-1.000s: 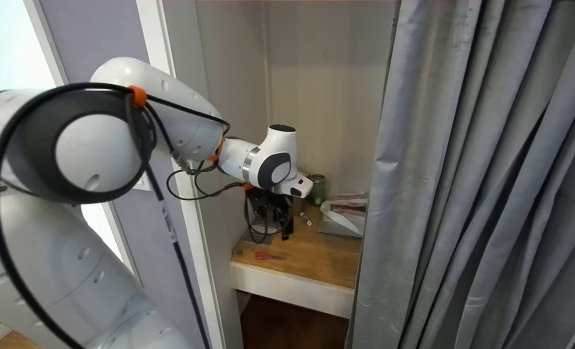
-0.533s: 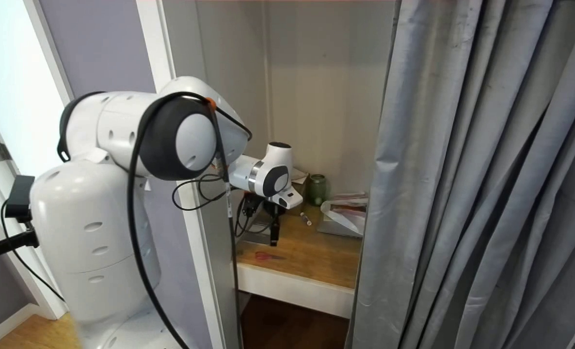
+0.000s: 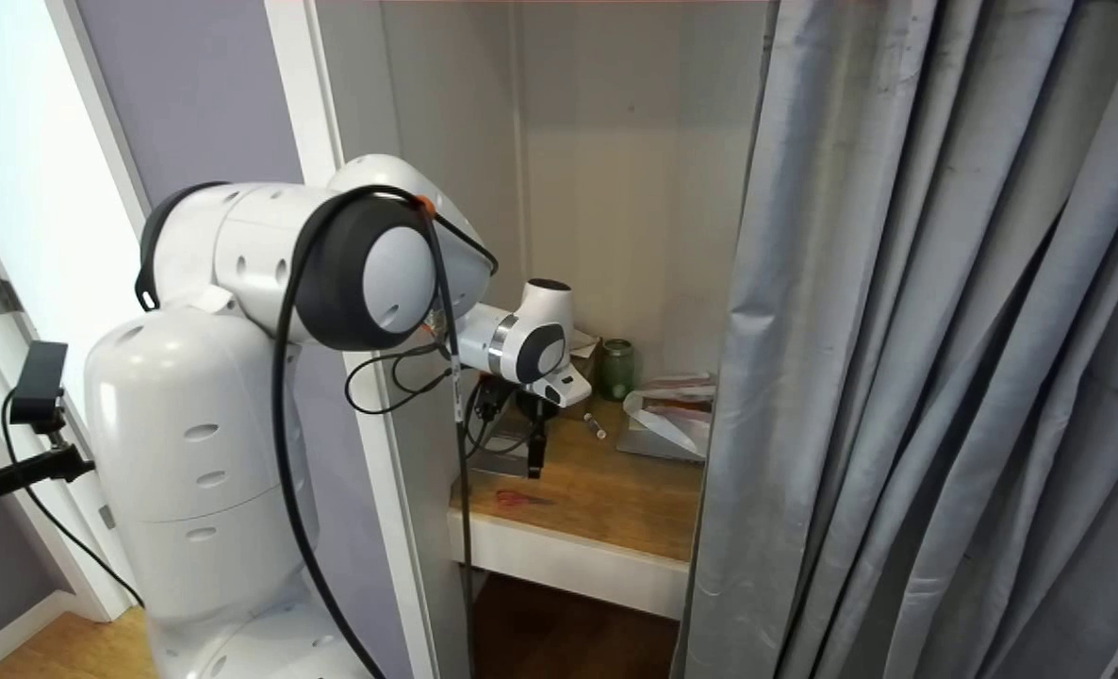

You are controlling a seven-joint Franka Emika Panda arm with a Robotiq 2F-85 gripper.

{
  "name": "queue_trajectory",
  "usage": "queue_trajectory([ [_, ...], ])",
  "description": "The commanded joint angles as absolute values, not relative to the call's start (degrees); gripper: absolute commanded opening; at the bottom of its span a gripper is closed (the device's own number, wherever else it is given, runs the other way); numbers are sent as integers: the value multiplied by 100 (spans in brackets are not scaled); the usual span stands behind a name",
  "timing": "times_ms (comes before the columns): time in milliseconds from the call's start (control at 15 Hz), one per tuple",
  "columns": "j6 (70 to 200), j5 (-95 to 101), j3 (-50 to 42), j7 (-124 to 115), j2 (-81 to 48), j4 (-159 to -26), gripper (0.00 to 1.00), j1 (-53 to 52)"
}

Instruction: Put the scissors on the coaster

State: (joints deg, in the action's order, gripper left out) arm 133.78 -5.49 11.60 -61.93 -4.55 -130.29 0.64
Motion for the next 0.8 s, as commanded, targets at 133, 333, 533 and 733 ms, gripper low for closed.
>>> queue_trajectory([
  [133,13339,-713,682,-6086,-858,-12762,100,-191],
  [333,13284,-996,498,-5861,-1237,-12545,100,-155],
  [533,13159,-1592,417,-5283,-1662,-12225,100,-56],
  [733,13037,-2217,413,-4751,-2110,-11884,100,20],
])
